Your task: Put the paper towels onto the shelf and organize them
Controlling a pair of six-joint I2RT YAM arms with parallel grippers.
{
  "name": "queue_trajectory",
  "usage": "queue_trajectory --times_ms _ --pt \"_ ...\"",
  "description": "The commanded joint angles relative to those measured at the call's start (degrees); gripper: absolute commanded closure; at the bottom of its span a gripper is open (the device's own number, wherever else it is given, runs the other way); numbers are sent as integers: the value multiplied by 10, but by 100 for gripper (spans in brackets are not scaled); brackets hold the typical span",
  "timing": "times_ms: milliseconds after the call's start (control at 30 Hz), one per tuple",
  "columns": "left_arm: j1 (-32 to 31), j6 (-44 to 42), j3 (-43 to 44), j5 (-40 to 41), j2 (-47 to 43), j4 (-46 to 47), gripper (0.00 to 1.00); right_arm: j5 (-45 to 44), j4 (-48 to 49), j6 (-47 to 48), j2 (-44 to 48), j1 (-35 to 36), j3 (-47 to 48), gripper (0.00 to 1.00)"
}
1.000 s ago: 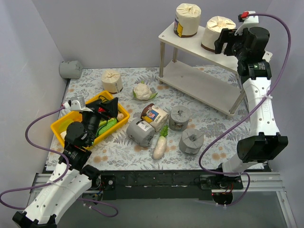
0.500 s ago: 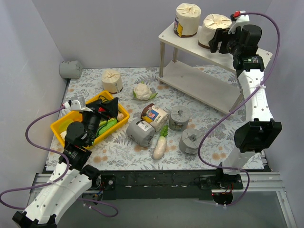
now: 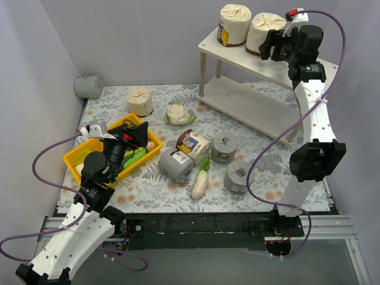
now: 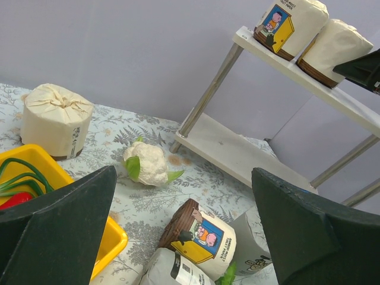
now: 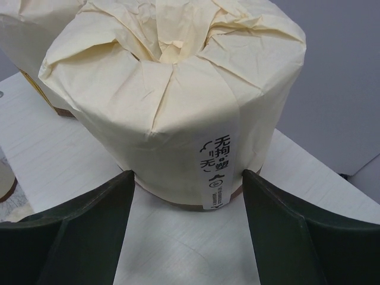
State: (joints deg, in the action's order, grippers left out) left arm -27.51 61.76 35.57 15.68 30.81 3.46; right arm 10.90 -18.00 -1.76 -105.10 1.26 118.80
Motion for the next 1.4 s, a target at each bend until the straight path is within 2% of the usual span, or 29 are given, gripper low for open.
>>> queue_trajectory --times_ms 0,167,300,500,600,667,767,800,833,867,933,967,1033,1133,1167,1367 --pt "2 -6 2 1 2 2 2 -10 7 -5 1 1 32 20" --pt "2 -6 2 1 2 2 2 -21 -33 -10 30 0 29 16" --pt "2 -5 2 1 0 1 2 -39 -58 -26 88 1 -8 15" --pt "2 -5 2 -1 0 2 2 -41 -59 -58 185 17 -132 17" --pt "2 -6 2 0 -1 2 2 -65 -41 -58 236 65 -215 18" --pt "2 -6 2 3 -2 1 2 -75 -17 -26 264 121 -268 18" --pt "2 -7 4 9 -6 0 2 -71 88 39 327 201 -409 18" --pt "2 -7 3 13 -7 -1 2 -46 129 63 356 215 -455 18" --pt "2 -8 4 16 -9 -1 2 -28 201 89 368 238 -534 19" --pt "2 -8 2 16 -13 0 2 -8 242 164 379 250 -580 21" --pt "2 -8 -1 18 -16 2 2 25 338 239 414 294 -694 20" --pt "2 -8 -1 18 -17 2 2 26 363 293 429 305 -724 19" --pt "2 -8 0 21 -17 1 2 46 407 329 439 319 -772 18" --pt "2 -8 2 27 -19 -2 2 114 465 428 458 339 -857 18" --pt "2 -8 2 31 -21 -3 2 115 483 447 465 349 -887 18" --pt "2 -8 -2 39 -35 1 2 57 476 567 449 415 -918 18"
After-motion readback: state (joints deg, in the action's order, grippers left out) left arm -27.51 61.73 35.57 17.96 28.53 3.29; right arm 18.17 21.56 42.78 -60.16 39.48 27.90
